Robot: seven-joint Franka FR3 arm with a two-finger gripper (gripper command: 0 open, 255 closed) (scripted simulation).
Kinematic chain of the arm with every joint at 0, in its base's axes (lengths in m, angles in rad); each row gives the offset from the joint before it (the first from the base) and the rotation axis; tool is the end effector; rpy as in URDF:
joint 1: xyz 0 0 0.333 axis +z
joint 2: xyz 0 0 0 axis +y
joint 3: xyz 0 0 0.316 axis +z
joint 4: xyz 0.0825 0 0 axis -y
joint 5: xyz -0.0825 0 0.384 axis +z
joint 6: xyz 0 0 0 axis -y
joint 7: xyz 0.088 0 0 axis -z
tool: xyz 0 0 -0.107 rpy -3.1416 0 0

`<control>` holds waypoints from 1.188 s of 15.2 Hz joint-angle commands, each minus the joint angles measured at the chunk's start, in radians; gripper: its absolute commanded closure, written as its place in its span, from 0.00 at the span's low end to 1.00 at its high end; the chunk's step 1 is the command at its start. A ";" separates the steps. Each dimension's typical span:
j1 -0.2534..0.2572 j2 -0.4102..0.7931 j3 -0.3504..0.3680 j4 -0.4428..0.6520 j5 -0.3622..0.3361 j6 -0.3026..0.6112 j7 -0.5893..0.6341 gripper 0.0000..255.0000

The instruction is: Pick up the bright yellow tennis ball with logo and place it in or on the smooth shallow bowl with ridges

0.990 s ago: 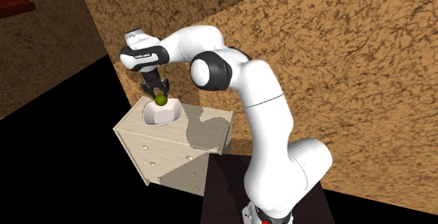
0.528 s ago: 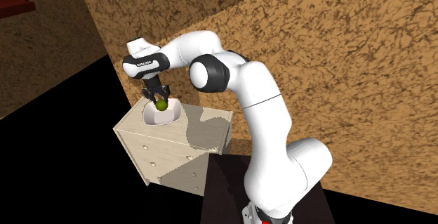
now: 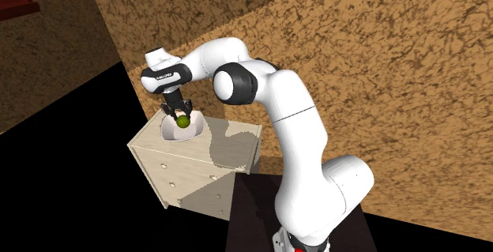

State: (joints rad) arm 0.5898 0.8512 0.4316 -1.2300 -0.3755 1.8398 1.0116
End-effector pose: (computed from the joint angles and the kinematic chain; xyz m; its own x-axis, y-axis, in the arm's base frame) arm 0.4730 0.5606 0.2721 0.9969 0.0300 -0.0729 0.0409 -0.9875 0.1521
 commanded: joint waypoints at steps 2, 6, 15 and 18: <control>0.000 0.000 0.000 0.000 0.000 0.001 0.000 1.00; 0.000 0.000 0.000 0.000 0.000 0.001 0.000 0.00; 0.021 -0.012 0.007 0.111 0.013 -0.117 -0.017 0.00; 0.021 -0.011 0.007 0.112 0.013 -0.117 -0.017 0.00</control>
State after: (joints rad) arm 0.6106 0.8392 0.4387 -1.1202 -0.3624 1.7243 0.9948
